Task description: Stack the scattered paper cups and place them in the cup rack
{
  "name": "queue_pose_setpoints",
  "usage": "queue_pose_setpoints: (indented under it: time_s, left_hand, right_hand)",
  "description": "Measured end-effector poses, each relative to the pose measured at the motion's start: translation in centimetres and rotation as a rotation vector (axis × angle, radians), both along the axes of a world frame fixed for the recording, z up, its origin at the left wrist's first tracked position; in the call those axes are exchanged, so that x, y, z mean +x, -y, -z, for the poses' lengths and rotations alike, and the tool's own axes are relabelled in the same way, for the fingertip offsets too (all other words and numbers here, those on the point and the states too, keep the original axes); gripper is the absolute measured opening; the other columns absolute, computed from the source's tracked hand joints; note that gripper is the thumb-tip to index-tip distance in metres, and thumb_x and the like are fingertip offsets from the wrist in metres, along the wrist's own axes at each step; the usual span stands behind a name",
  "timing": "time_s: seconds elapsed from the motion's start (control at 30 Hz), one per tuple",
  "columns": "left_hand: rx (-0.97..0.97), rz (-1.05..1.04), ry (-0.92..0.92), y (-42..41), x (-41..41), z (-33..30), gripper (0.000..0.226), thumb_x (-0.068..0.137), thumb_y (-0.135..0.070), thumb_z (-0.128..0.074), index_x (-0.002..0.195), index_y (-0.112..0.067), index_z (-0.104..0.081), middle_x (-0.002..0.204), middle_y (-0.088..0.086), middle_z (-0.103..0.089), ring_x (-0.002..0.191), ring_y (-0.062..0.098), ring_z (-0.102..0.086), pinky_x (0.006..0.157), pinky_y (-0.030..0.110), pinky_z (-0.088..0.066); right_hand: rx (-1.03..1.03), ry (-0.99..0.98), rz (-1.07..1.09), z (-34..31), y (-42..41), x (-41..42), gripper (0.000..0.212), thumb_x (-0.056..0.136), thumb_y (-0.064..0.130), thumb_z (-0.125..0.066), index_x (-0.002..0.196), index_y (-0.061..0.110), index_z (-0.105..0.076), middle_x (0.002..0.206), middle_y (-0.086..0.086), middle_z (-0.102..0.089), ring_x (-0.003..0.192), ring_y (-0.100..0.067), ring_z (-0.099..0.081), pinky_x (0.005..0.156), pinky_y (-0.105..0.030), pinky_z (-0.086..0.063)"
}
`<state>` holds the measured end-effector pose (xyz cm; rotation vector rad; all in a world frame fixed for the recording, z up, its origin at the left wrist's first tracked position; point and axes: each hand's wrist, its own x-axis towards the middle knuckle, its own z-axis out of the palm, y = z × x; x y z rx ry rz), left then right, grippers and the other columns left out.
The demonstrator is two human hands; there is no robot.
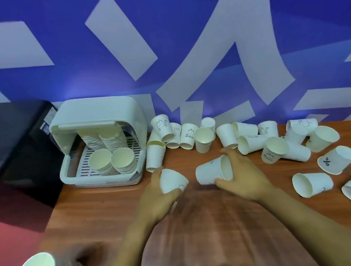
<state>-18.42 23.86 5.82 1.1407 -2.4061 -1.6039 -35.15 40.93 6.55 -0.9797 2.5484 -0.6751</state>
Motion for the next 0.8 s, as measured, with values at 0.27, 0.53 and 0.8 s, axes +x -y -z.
queue_pose_setpoints:
  time_s: [0.27, 0.53, 0.8]
  left_hand:
    - [-0.009, -0.037, -0.098, 8.0, 5.9, -1.1, 0.069, 0.065, -0.065, -0.068, 0.122, -0.040, -0.039, 0.112, -0.013, -0.052, 0.100, 0.014, -0.052, 0.075, 0.027, -0.041]
    - [-0.111, -0.081, -0.205, 16.4, 9.1, -1.8, 0.074, 0.065, -0.030, -0.080, 0.121, -0.030, -0.032, 0.112, -0.007, -0.052, 0.104, 0.020, -0.055, 0.083, 0.031, -0.043]
    - [-0.280, -0.112, -0.282, 21.9, 8.2, -1.8, 0.073, 0.058, -0.029, -0.081, 0.123, -0.025, -0.048, 0.119, -0.002, -0.051, 0.109, 0.018, -0.052, 0.089, 0.034, -0.046]
  right_hand:
    - [-0.036, -0.002, 0.013, -0.4, 9.1, 7.6, 0.075, 0.077, 0.045, -0.069, 0.141, 0.031, -0.033, 0.137, 0.005, -0.039, 0.128, -0.020, -0.036, 0.102, -0.030, -0.033]
    - [-0.051, -0.008, 0.026, -0.9, 15.7, 11.6, 0.075, 0.078, 0.052, -0.066, 0.142, 0.029, -0.033, 0.135, 0.003, -0.041, 0.124, -0.022, -0.039, 0.100, -0.031, -0.034]
    - [-0.140, -0.101, -0.014, -1.9, 20.4, 10.7, 0.079, 0.072, 0.050, -0.073, 0.139, 0.028, -0.037, 0.136, 0.008, -0.043, 0.126, -0.018, -0.038, 0.100, -0.028, -0.033]
